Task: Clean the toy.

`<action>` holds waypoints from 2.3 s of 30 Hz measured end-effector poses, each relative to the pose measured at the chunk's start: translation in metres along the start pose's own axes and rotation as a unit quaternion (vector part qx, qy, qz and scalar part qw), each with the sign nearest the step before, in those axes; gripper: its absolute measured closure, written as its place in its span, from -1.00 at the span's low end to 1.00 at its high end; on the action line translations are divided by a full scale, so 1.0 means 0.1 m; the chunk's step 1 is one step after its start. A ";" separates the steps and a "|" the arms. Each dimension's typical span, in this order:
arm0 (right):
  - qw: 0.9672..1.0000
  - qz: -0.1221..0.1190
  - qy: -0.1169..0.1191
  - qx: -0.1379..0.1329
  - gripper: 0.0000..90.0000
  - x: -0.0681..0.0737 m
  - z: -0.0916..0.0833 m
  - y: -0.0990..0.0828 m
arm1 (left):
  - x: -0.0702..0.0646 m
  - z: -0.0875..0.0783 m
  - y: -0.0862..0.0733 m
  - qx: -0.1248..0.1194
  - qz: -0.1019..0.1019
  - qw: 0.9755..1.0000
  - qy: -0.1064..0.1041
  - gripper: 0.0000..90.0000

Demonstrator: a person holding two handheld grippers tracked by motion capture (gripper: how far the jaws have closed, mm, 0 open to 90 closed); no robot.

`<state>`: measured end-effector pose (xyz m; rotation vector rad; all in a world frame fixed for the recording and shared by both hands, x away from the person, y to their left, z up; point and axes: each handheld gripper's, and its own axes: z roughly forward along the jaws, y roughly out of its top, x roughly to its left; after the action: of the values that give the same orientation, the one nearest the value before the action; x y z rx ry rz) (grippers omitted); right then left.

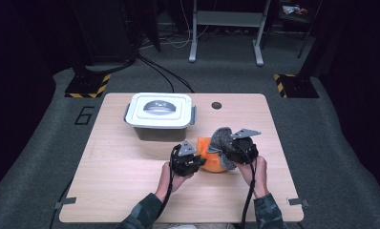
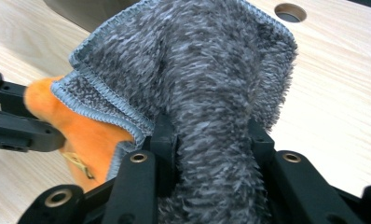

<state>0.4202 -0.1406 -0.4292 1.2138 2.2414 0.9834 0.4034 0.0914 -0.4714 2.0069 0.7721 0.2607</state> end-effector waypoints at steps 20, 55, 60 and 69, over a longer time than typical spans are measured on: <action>0.997 0.067 -0.020 0.030 0.42 -0.34 0.10 -0.28 | 0.02 0.01 -0.01 -0.001 -0.003 1.000 0.001 0.70; 1.000 0.020 -0.003 0.008 0.45 -0.01 -0.08 -0.04 | 0.06 -0.01 -0.03 -0.003 -0.004 1.000 0.014 0.64; 1.000 0.026 -0.001 0.014 0.46 -0.04 0.06 -0.04 | 0.08 -0.02 -0.05 -0.008 -0.006 1.000 0.018 0.42; 0.999 0.027 -0.008 0.020 0.46 -0.08 0.11 0.01 | 0.01 0.02 -0.07 0.014 0.024 0.999 0.047 0.02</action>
<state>0.4321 -0.1426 -0.4355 1.3000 2.2373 0.9506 0.4024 0.0935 -0.4787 2.0531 0.7906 0.3760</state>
